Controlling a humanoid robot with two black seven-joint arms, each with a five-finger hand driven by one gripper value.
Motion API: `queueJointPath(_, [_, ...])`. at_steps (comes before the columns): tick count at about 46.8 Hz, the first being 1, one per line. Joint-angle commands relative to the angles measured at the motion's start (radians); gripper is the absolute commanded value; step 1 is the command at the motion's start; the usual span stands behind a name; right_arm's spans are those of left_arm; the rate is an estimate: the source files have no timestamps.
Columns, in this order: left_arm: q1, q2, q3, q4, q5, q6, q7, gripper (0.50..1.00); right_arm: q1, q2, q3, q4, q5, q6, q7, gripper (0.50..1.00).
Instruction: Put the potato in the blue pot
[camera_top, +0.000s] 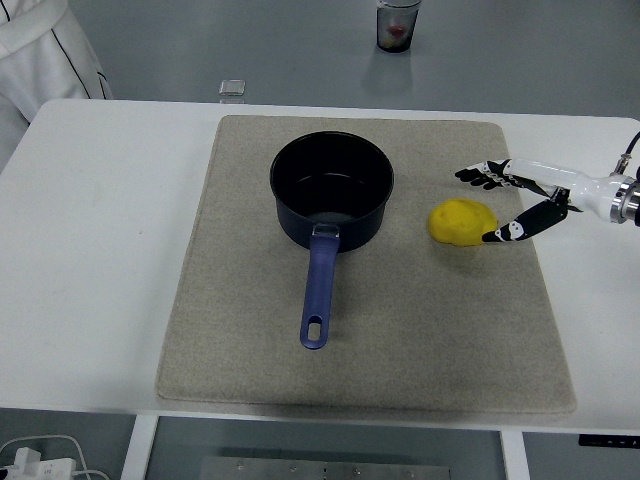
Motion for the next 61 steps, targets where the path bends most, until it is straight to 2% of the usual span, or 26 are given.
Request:
queueJointPath(1, [0.0, 0.0, 0.0, 0.0, 0.0, 0.0, 0.0, 0.996, -0.005, 0.011, 0.001, -0.002, -0.016, -0.001, -0.003, 0.928])
queueJointPath(7, [0.0, 0.0, 0.0, -0.001, 0.0, 0.0, 0.0, 0.996, -0.019, 0.022, 0.009, -0.007, -0.053, -0.005, -0.003, 0.928])
queueJointPath(18, [0.0, 0.0, 0.0, -0.001, 0.0, 0.0, 0.0, 0.996, -0.025, 0.042, 0.012, -0.01, -0.079, -0.051, 0.002, 0.93])
queueJointPath(33, [0.0, 0.0, 0.0, -0.001, 0.0, 0.0, 0.0, 0.996, -0.034, 0.046, 0.014, -0.015, -0.111, -0.054, 0.002, 0.93])
queueJointPath(43, [0.0, 0.0, 0.0, -0.001, 0.0, 0.0, 0.0, 0.996, -0.037, 0.097, 0.015, -0.051, -0.111, -0.054, -0.001, 0.924])
queueJointPath(50, [0.0, 0.0, 0.0, -0.001, 0.0, 0.0, 0.0, 0.996, -0.036, 0.1, 0.015, -0.053, -0.119, -0.083, -0.003, 0.909])
queueJointPath(52, [0.0, 0.0, 0.0, 0.0, 0.0, 0.0, 0.0, 0.996, -0.036, 0.101, 0.015, -0.056, -0.13, -0.086, -0.003, 0.873])
queueJointPath(54, [0.0, 0.0, 0.0, -0.001, 0.0, 0.0, 0.0, 0.996, -0.036, 0.101, 0.015, -0.056, -0.142, -0.088, -0.003, 0.803])
queueJointPath(56, [0.0, 0.0, 0.0, -0.001, 0.0, 0.0, 0.0, 0.996, -0.036, 0.101, 0.015, -0.061, -0.15, -0.088, -0.003, 0.768])
queueJointPath(59, [0.0, 0.0, 0.0, 0.0, 0.0, 0.0, 0.0, 0.996, -0.036, 0.1, 0.015, -0.065, -0.157, -0.102, -0.003, 0.674])
queueJointPath(61, [0.0, 0.0, 0.0, 0.0, 0.0, 0.0, 0.0, 0.996, -0.036, 0.1, 0.015, -0.065, -0.162, -0.111, -0.002, 0.644])
